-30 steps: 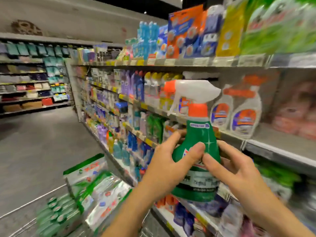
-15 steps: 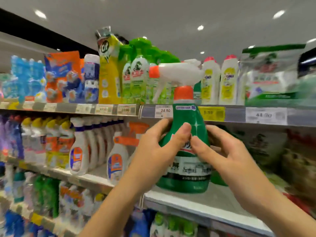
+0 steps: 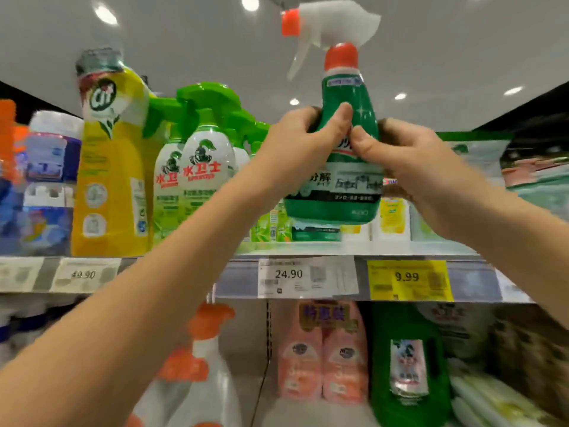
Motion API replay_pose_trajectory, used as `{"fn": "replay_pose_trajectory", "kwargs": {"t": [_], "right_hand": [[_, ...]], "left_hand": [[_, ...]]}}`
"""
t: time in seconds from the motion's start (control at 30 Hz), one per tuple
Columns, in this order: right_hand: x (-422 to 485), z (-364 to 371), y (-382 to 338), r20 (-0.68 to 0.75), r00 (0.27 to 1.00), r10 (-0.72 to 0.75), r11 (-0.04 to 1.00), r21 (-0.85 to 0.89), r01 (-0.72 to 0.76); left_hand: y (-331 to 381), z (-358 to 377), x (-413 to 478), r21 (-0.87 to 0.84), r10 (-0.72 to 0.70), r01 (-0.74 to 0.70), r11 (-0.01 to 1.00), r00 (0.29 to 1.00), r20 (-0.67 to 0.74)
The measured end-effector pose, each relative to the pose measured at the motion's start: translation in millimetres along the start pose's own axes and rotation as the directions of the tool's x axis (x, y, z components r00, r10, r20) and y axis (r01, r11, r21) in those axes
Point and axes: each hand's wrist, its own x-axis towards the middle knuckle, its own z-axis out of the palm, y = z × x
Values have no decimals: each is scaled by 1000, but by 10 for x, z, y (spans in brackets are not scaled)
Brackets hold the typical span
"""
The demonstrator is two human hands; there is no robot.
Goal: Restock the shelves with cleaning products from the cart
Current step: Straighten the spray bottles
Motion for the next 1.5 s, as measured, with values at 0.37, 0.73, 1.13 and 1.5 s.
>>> {"fn": "replay_pose_trajectory", "kwargs": {"t": [0.37,0.73,1.13,1.5], "right_hand": [[324,42,580,238,931,277,944,-249,-217],[794,-81,451,357,754,551,713,-670,-205],[1160,105,718,207,624,753,516,-774,-366],[1342,157,897,157,573,804,444,-800,-404]], "left_hand": [[-785,-20,253,195,-202,142,970,919,339],[-549,65,507,773,-480,43,633,805,349],[-929,400,901,875,-638,143,463,738,217],[-1033,462,966,899,-650,116,422,730,211]]}}
